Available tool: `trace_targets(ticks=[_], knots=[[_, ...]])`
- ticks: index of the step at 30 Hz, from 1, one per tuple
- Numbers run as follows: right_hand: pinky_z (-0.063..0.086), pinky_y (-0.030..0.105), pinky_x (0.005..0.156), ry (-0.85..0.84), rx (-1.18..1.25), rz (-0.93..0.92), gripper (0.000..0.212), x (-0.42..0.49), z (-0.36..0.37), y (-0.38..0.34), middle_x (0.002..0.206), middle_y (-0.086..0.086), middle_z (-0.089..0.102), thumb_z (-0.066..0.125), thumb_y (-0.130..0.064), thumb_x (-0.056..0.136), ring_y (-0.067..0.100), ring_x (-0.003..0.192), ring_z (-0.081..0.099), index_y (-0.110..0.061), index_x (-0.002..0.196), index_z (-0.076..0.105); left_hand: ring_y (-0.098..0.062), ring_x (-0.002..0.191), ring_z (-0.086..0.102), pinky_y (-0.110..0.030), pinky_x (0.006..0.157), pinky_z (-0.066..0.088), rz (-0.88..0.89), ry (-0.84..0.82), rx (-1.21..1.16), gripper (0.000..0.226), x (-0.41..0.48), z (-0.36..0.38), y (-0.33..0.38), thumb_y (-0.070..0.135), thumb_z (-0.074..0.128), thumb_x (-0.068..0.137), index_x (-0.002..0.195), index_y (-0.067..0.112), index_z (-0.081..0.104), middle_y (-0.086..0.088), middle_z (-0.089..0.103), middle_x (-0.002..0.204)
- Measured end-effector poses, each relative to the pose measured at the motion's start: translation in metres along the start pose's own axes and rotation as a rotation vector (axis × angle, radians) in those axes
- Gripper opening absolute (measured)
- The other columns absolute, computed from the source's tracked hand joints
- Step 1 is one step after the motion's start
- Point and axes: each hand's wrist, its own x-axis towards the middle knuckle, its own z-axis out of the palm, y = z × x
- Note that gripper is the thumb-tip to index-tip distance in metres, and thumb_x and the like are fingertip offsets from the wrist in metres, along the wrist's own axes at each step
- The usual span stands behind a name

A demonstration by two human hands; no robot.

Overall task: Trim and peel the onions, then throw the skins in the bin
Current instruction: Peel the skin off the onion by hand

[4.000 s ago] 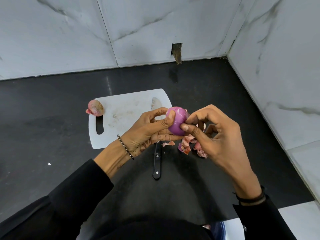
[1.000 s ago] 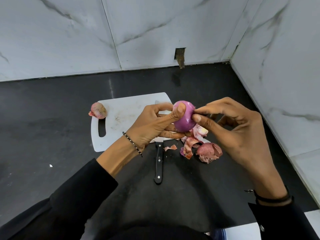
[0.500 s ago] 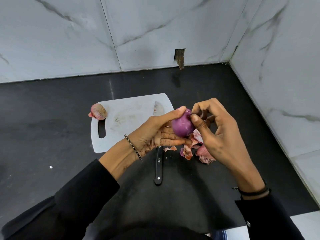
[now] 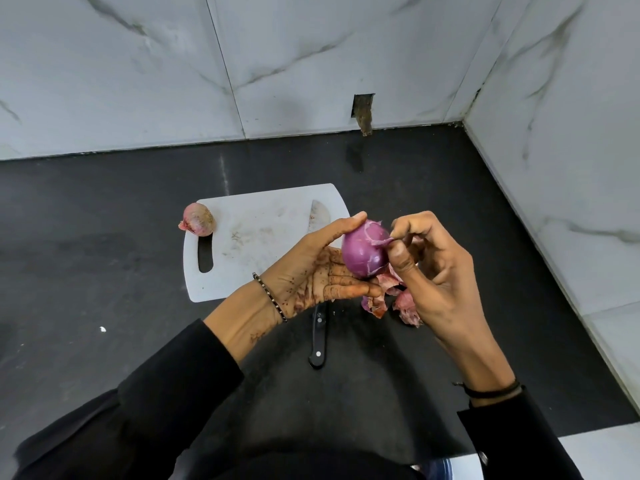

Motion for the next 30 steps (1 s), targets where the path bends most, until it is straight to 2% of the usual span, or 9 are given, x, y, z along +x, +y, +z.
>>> trace_targets(ticks=[2, 4, 6, 8, 13, 18, 23, 27, 30], knots=[[0.044, 0.029, 0.072, 0.035, 0.091, 0.005, 0.008, -0.002, 0.003, -0.003, 0.093, 0.004, 0.053, 0.057, -0.01, 0.098, 0.017, 0.081, 0.049, -0.017, 0.099, 0.06, -0.026, 0.061, 0.072, -0.028, 0.06, 0.061, -0.01, -0.011, -0.01, 0.064, 0.001, -0.001, 0.001, 0.045, 0.064, 0.079, 0.118, -0.005, 0.061, -0.021, 0.072, 0.087], [0.044, 0.026, 0.07, 0.089, 0.197, 0.011, 0.011, -0.003, 0.001, -0.005, 0.094, 0.001, 0.053, 0.057, -0.008, 0.097, 0.012, 0.078, 0.049, -0.017, 0.098, 0.061, -0.025, 0.059, 0.072, -0.026, 0.055, 0.06, -0.011, 0.002, -0.024, 0.069, 0.001, -0.006, 0.002, 0.046, 0.062, 0.081, 0.121, -0.009, 0.058, -0.021, 0.071, 0.083], [0.041, 0.032, 0.071, 0.113, 0.187, 0.036, 0.01, -0.004, -0.003, -0.003, 0.096, -0.006, 0.056, 0.059, -0.011, 0.097, 0.013, 0.082, 0.05, -0.02, 0.098, 0.062, -0.024, 0.059, 0.072, -0.024, 0.052, 0.059, -0.006, 0.011, -0.018, 0.071, 0.0, -0.014, 0.003, 0.048, 0.061, 0.081, 0.121, -0.01, 0.057, -0.021, 0.071, 0.081], [0.04, 0.035, 0.072, 0.113, 0.137, 0.084, 0.004, -0.006, -0.007, 0.001, 0.096, -0.005, 0.059, 0.061, -0.014, 0.097, 0.014, 0.083, 0.05, -0.017, 0.099, 0.064, -0.024, 0.059, 0.071, -0.024, 0.051, 0.058, -0.001, -0.001, -0.003, 0.073, -0.001, -0.018, 0.004, 0.05, 0.061, 0.08, 0.12, -0.01, 0.057, -0.021, 0.071, 0.08], [0.055, 0.035, 0.082, 0.172, 0.171, 0.227, 0.01, -0.011, -0.005, 0.0, 0.101, 0.006, 0.073, 0.063, -0.01, 0.098, 0.016, 0.089, 0.067, -0.005, 0.106, 0.067, -0.031, 0.072, 0.073, -0.028, 0.06, 0.06, 0.036, -0.101, -0.029, 0.087, -0.002, -0.028, 0.0, 0.045, 0.086, 0.057, 0.122, -0.005, 0.056, -0.024, 0.07, 0.09], [0.057, 0.048, 0.085, 0.262, -0.049, 0.225, 0.013, -0.01, -0.005, 0.004, 0.104, -0.003, 0.072, 0.069, -0.015, 0.096, 0.023, 0.095, 0.068, -0.024, 0.104, 0.073, -0.031, 0.079, 0.07, -0.033, 0.066, 0.06, 0.108, -0.117, -0.02, 0.099, 0.001, -0.035, -0.007, 0.04, 0.094, 0.048, 0.129, 0.003, 0.051, -0.021, 0.069, 0.096], [0.057, 0.039, 0.075, 0.26, -0.236, 0.237, 0.01, -0.01, -0.009, 0.002, 0.101, -0.012, 0.073, 0.073, -0.027, 0.094, 0.016, 0.091, 0.067, -0.028, 0.104, 0.074, -0.029, 0.081, 0.067, -0.035, 0.07, 0.059, 0.136, -0.151, -0.001, 0.096, 0.001, -0.037, -0.01, 0.036, 0.095, 0.049, 0.128, 0.001, 0.052, -0.021, 0.066, 0.102], [0.053, 0.029, 0.073, 0.153, -0.443, 0.19, 0.017, -0.009, -0.011, -0.001, 0.102, -0.021, 0.07, 0.063, -0.028, 0.1, 0.007, 0.096, 0.065, -0.029, 0.113, 0.074, -0.029, 0.084, 0.068, -0.036, 0.074, 0.06, 0.131, -0.133, -0.011, 0.1, 0.001, -0.038, -0.011, 0.034, 0.096, 0.044, 0.129, 0.003, 0.054, -0.02, 0.066, 0.107], [0.051, 0.027, 0.07, 0.108, -0.485, 0.144, 0.014, -0.007, -0.011, -0.005, 0.102, -0.018, 0.068, 0.067, -0.023, 0.098, 0.008, 0.095, 0.064, -0.027, 0.11, 0.073, -0.032, 0.095, 0.067, -0.041, 0.083, 0.059, 0.132, -0.146, 0.01, 0.105, 0.002, -0.038, -0.012, 0.035, 0.096, 0.045, 0.134, 0.003, 0.05, -0.021, 0.064, 0.114]])
